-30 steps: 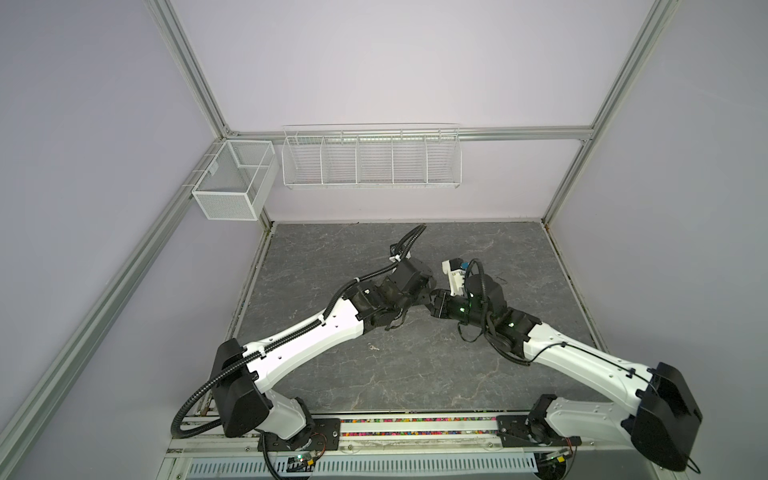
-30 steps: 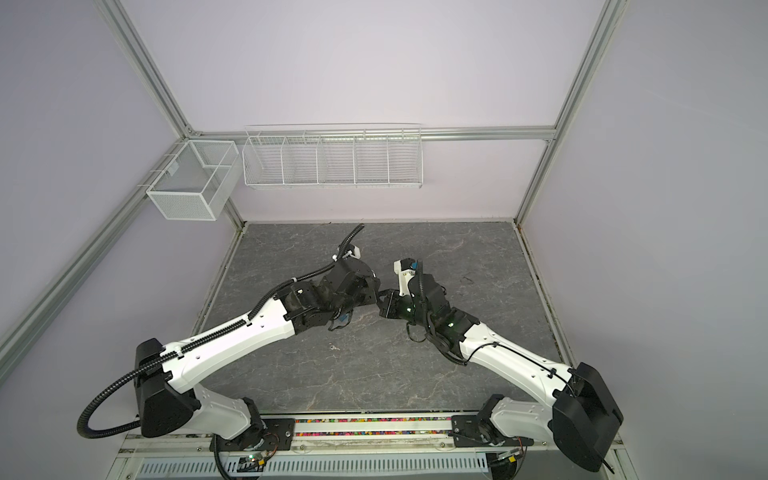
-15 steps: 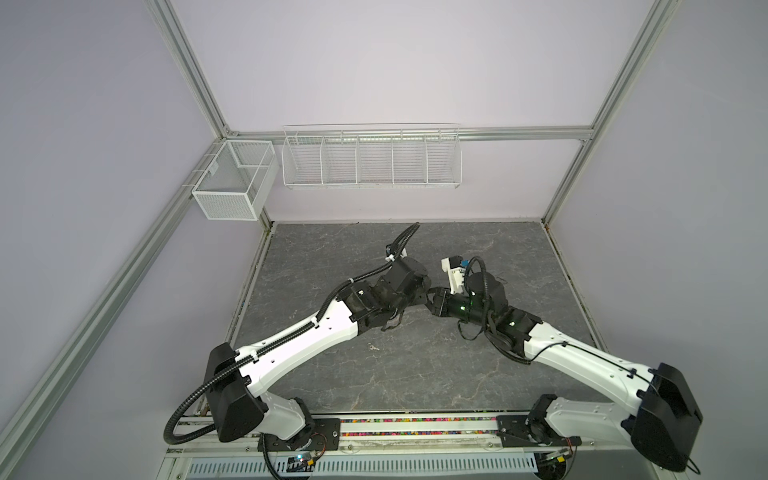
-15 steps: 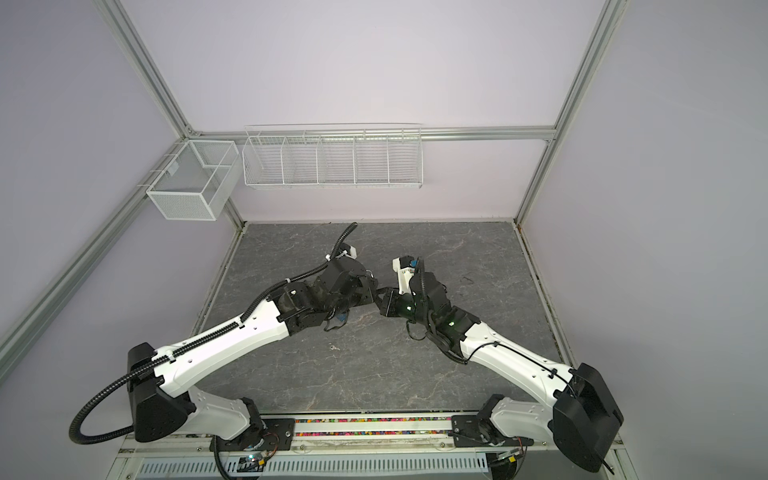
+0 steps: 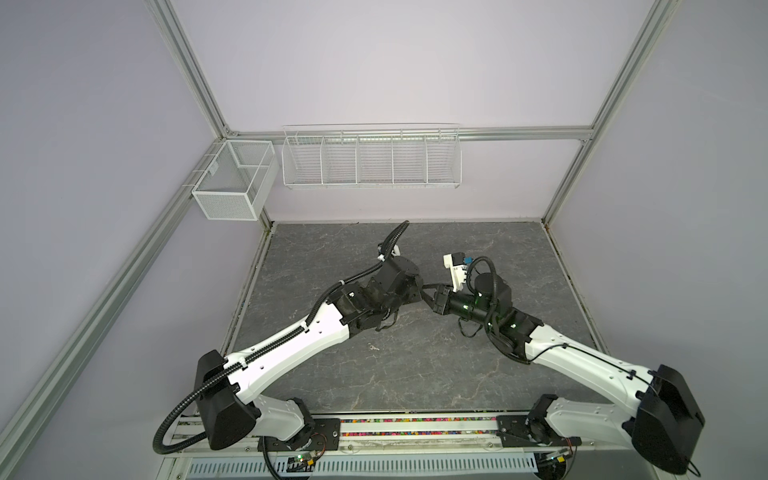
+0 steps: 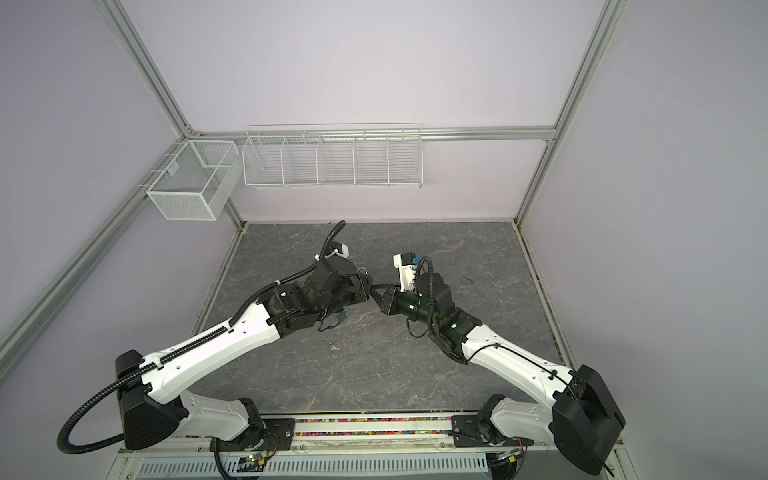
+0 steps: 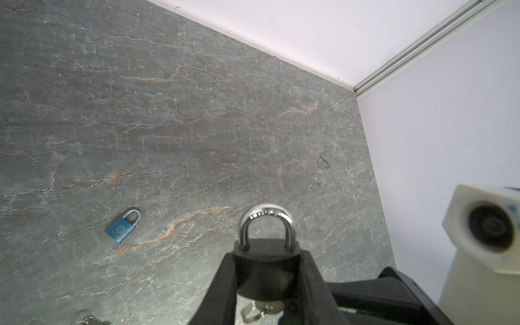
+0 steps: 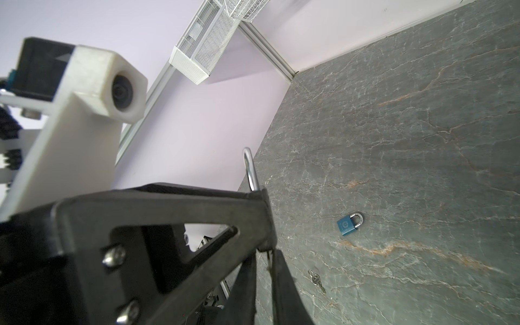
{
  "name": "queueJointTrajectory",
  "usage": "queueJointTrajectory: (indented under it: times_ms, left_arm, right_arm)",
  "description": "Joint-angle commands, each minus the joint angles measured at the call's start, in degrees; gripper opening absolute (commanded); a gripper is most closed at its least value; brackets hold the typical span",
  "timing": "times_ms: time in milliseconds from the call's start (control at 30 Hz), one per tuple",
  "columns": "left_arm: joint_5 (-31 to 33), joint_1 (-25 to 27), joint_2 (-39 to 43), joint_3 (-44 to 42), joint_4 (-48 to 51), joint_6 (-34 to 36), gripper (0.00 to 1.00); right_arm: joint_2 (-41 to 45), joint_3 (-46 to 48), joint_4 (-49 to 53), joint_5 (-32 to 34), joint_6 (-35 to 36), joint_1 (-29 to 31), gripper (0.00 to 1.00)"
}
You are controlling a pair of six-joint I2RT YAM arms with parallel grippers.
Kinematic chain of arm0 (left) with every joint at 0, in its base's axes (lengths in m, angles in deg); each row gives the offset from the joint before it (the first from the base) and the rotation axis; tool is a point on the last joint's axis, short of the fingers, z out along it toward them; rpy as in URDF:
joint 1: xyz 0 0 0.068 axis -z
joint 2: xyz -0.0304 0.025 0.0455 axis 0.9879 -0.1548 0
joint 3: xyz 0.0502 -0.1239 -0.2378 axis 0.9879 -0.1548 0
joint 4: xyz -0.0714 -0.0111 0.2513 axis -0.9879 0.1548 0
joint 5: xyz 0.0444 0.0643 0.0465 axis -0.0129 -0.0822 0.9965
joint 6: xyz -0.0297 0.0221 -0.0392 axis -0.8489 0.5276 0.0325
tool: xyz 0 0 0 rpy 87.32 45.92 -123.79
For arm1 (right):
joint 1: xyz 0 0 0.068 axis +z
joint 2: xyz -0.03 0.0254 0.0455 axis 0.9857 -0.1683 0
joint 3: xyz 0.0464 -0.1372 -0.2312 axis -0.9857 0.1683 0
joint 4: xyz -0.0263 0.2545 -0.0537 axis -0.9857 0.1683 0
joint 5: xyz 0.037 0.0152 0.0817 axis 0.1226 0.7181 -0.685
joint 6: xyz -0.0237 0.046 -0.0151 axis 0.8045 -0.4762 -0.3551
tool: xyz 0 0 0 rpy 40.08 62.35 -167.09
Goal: Unlock with the key
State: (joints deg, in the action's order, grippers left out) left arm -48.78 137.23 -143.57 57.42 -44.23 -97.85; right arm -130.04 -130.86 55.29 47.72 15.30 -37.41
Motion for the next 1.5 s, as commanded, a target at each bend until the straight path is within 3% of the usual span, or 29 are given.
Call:
queueJointTrajectory:
  times_ms: [0, 533, 800, 1200, 1467]
  left_arm:
    - [0.32, -0.18, 0.65, -0.14, -1.05, -0.79, 0.00]
    - [0.05, -0.91, 0.90, -0.15, -1.98, -1.12, 0.00]
    - [-3.13, -0.81, 1.00, -0.69, -1.28, -0.56, 0.00]
    - [-5.74, 1.47, 1.75, -2.48, 0.01, -0.42, 0.00]
    - [-4.25, 2.22, 1.39, -2.19, 2.03, -0.19, 0.00]
  right_arm:
    - [0.26, 1.61, -4.57, -2.89, 0.37, 0.27, 0.16]
    - [-0.35, 3.08, -3.84, -1.71, 1.14, 0.28, 0.11]
    - [-0.61, 1.47, -3.84, -0.44, 2.83, 0.31, 0.07]
    - [-1.73, -1.14, -6.99, 2.08, 4.00, 0.08, 0.06]
    - [-0.87, -2.46, -7.77, 3.84, 5.62, 0.00, 0.06]
